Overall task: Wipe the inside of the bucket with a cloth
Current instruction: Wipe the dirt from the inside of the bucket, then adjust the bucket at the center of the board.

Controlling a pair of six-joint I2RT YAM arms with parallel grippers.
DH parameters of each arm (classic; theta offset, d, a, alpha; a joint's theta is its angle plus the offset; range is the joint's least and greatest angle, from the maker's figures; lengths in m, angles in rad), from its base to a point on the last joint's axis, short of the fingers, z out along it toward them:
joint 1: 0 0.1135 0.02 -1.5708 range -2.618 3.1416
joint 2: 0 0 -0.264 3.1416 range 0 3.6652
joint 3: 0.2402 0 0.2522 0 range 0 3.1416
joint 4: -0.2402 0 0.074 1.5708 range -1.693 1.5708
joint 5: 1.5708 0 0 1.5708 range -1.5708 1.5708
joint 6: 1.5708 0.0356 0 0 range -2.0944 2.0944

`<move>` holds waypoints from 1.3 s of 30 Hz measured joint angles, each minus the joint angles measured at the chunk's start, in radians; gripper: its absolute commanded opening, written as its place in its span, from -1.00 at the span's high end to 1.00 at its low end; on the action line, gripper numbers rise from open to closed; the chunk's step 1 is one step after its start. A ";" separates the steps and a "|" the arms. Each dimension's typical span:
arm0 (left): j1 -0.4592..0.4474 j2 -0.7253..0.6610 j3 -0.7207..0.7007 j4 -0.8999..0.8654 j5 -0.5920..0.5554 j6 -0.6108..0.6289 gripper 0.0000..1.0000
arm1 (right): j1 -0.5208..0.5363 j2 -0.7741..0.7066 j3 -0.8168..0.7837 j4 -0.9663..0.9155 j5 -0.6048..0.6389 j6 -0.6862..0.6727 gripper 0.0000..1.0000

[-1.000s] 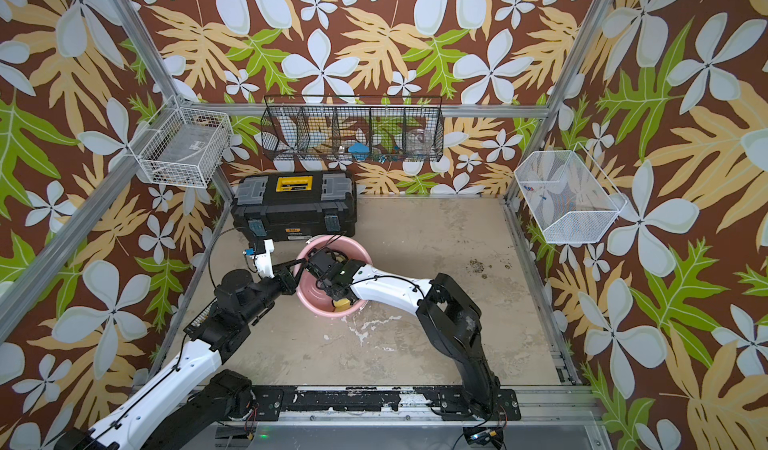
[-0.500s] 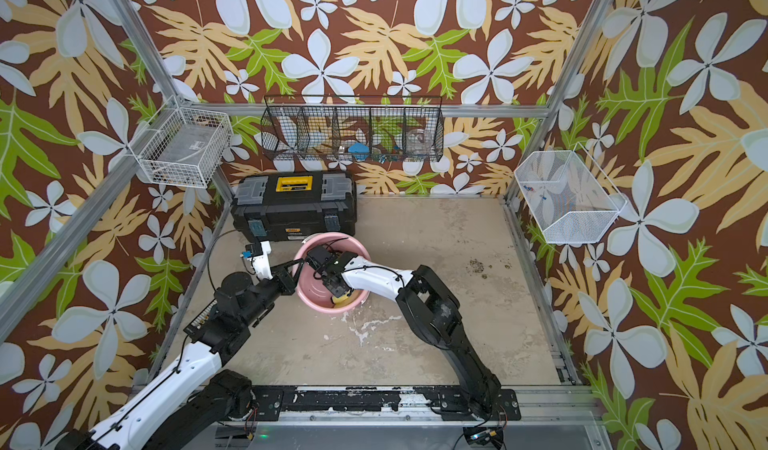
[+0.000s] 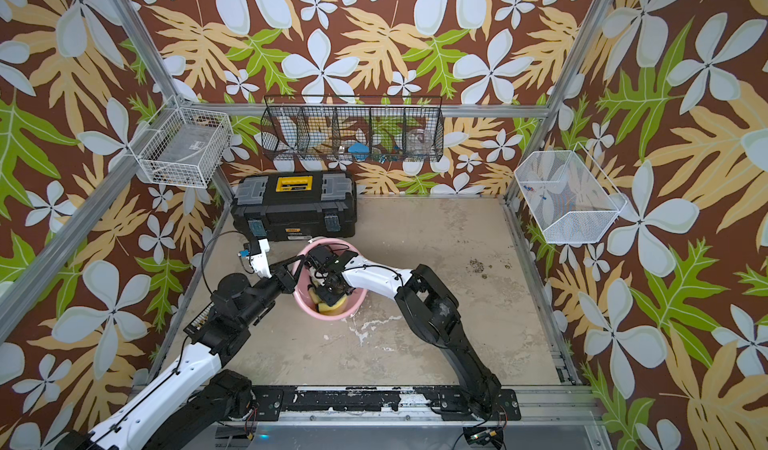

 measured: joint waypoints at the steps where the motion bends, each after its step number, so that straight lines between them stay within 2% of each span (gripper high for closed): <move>1: 0.000 0.000 0.000 0.003 0.004 -0.005 1.00 | -0.001 -0.012 -0.012 0.012 -0.036 0.000 1.00; 8: 0.000 -0.006 -0.003 -0.016 -0.010 -0.021 1.00 | -0.040 -0.119 -0.099 -0.007 -0.285 0.040 1.00; 15: 0.000 0.006 -0.002 -0.015 -0.027 -0.031 1.00 | -0.070 -0.227 -0.169 0.063 -0.541 0.109 1.00; 19: 0.000 0.028 -0.002 0.002 -0.034 -0.036 1.00 | -0.095 -0.278 -0.201 0.117 -0.612 0.166 1.00; 22: 0.000 0.031 0.003 -0.006 -0.039 -0.040 1.00 | -0.122 -0.323 -0.184 0.133 -0.576 0.188 1.00; 25: 0.000 0.044 0.029 -0.045 -0.050 -0.051 1.00 | -0.138 -0.336 -0.114 0.116 -0.451 0.187 1.00; 31: 0.000 0.103 0.099 -0.112 -0.039 -0.085 1.00 | -0.154 -0.248 0.055 0.016 -0.188 0.175 1.00; 39: 0.000 0.132 0.113 -0.260 -0.059 -0.164 1.00 | -0.151 -0.177 0.141 -0.089 -0.012 0.153 1.00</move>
